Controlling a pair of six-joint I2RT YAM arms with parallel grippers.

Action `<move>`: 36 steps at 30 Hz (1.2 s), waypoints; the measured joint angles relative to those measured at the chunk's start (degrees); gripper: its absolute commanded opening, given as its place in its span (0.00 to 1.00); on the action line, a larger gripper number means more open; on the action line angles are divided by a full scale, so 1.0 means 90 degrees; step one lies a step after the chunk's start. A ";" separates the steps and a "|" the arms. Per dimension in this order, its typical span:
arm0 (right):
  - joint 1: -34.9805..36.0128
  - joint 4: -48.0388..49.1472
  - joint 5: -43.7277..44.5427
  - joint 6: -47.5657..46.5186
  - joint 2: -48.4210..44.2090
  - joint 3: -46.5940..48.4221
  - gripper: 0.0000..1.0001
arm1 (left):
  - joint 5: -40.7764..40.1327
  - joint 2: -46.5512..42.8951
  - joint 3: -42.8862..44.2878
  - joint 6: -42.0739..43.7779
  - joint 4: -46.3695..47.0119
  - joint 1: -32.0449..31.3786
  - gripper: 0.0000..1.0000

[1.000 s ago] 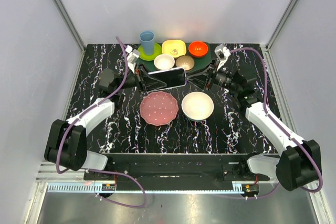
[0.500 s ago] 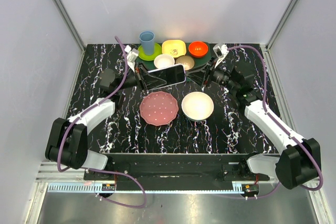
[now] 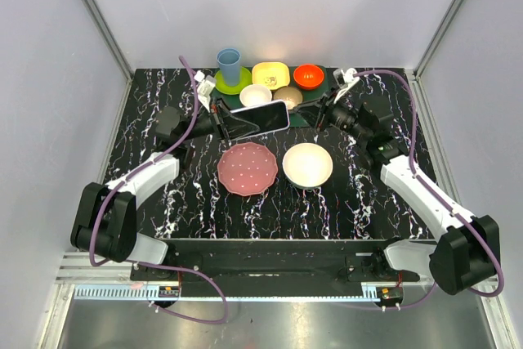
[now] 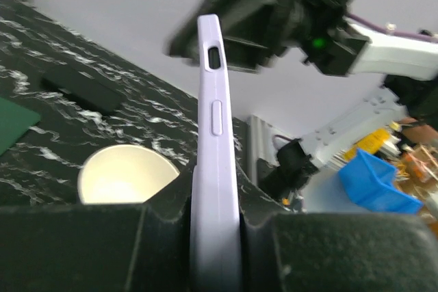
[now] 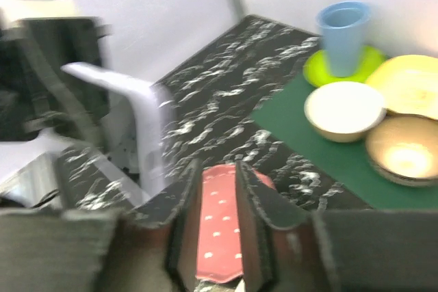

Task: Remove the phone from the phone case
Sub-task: Remove the phone case from the phone.

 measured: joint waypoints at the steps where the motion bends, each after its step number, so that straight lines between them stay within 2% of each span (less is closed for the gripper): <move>1: -0.0007 -0.0032 0.0189 -0.0080 -0.0007 0.0005 0.14 | 0.0053 0.0000 -0.0007 -0.0019 -0.0002 0.0007 0.00; 4: -0.0192 -0.0243 0.0845 -0.0277 0.0070 0.0007 0.08 | 0.0495 -0.0039 -0.0007 -0.0129 0.0294 -0.0087 0.00; 9: -0.0255 -0.0486 0.1265 -0.0381 0.0168 0.0007 0.08 | 0.0862 -0.0073 -0.0007 -0.0189 0.0512 -0.0202 0.00; 13: -0.0255 -0.0525 0.1246 -0.0423 0.0165 0.0007 0.20 | 0.0894 -0.0073 -0.0007 -0.0189 0.0527 -0.0192 0.00; 14: -0.0255 -0.0517 0.1098 -0.0435 0.0163 0.0007 0.26 | 0.0894 -0.0073 -0.0007 -0.0189 0.0527 -0.0189 0.00; 17: -0.0255 -0.0466 0.0476 -0.0432 0.0153 0.0007 0.34 | 0.0889 -0.0073 -0.0007 -0.0177 0.0508 -0.0180 0.00; 26: -0.0243 -0.0029 -0.1583 -0.0522 0.0095 -0.0083 0.41 | 0.0886 -0.0100 -0.0007 -0.0119 0.0347 -0.0146 0.00; 36: -0.0129 -0.0070 -0.2531 -0.1120 0.0092 -0.0202 0.51 | 0.0976 -0.0102 -0.0007 -0.0129 0.0359 -0.0146 0.00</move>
